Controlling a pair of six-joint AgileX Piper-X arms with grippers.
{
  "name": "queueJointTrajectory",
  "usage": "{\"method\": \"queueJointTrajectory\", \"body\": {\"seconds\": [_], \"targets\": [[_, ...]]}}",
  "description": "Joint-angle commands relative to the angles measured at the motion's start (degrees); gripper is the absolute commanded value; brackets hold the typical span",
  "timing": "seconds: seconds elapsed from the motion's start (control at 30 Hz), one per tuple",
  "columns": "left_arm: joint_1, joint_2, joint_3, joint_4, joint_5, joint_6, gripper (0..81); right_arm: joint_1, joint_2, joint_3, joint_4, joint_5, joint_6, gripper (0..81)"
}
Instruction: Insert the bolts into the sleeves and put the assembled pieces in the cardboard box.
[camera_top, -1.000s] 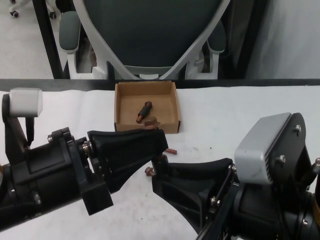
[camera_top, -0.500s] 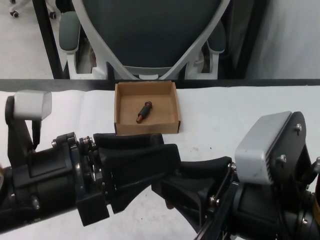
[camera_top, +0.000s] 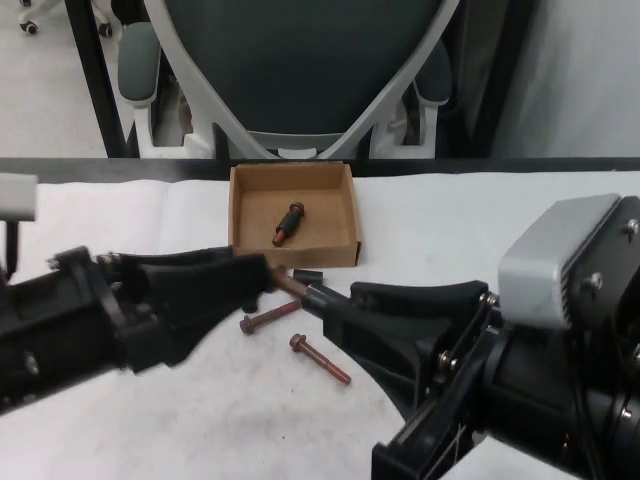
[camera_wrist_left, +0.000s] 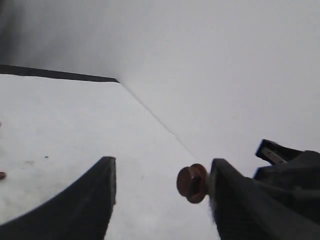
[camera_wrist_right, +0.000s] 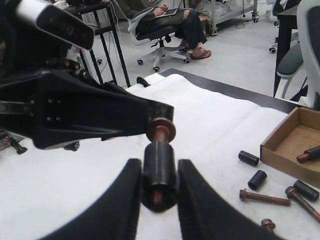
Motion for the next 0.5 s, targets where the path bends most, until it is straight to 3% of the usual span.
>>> {"method": "queueJointTrajectory", "body": {"seconds": [0.0, 0.3, 0.47], "targets": [[4.92, -0.26, -0.36, 4.41, -0.87, 0.42, 50.0, -2.93, -0.92, -1.50, 2.83, -2.83, 3.12, 0.2], [5.47, -0.26, -2.29, 8.58, -0.87, 3.38, 46.3, -9.21, -0.75, -4.70, 8.95, -8.16, 2.46, 0.2], [5.47, -0.26, -3.03, 8.57, -0.87, 3.38, 46.3, -10.17, -0.75, -4.70, 8.95, -9.51, 2.46, 0.2]]}}
